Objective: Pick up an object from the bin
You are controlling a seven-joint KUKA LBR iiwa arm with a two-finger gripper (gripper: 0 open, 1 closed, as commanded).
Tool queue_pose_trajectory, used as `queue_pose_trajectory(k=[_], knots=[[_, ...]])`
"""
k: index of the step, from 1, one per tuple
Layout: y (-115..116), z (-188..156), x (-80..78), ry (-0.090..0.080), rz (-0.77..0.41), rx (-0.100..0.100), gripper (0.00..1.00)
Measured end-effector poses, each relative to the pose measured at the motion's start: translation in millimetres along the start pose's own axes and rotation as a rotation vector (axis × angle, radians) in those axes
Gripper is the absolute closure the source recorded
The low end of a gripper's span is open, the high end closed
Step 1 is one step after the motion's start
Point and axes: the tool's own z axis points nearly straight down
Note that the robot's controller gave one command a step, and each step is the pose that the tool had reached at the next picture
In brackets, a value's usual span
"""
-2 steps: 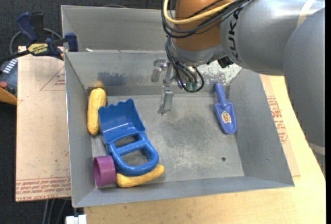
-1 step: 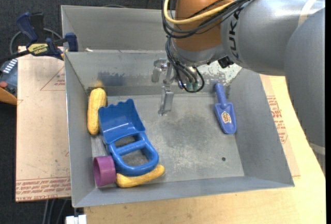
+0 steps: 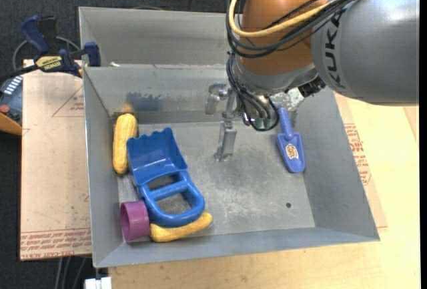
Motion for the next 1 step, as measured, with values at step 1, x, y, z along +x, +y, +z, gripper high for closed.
queue_pose_trajectory(k=[1], knots=[[31.6, -84.7, -53.0, 0.000, -0.093, 0.001, 0.00]])
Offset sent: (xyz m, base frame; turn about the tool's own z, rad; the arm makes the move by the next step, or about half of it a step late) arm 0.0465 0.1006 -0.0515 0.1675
